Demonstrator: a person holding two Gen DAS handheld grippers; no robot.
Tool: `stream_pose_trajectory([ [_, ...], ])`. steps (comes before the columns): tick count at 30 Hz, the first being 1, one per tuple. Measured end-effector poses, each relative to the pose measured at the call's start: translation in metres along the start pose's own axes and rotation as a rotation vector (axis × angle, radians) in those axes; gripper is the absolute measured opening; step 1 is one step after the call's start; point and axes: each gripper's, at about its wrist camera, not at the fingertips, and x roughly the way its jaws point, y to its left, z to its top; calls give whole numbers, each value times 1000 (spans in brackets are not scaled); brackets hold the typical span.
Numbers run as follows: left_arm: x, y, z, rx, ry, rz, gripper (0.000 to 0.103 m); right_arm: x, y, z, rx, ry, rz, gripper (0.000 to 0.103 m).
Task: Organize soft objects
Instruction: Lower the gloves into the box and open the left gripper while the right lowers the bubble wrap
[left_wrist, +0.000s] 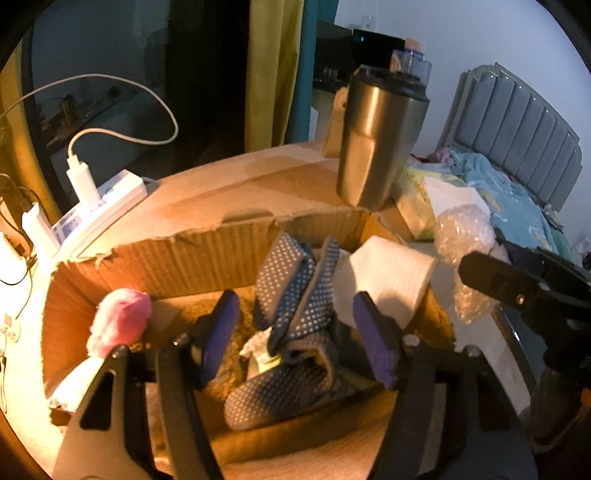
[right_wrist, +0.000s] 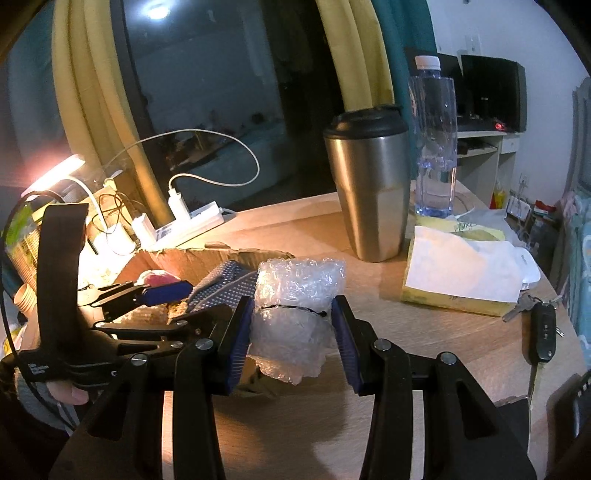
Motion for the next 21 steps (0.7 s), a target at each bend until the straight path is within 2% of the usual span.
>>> stream_pose_trajectory([
  [5, -17, 7, -1, -9, -26, -16, 67, -4, 14, 1, -12, -6, -7, 46],
  [6, -20, 10, -2, -14, -29, -22, 70, -5, 17, 2, -16, -7, -7, 46],
  [7, -23, 13, -3, -21, -34, -27, 78, -5, 21, 2, -20, -7, -8, 46],
  [9, -31, 19, -5, -32, -46, -41, 83, -6, 29, 3, -30, -9, -8, 46],
  [21, -65, 62, -15, -73, -112, -50, 84, 5, 78, 11, -93, 9, -20, 46],
])
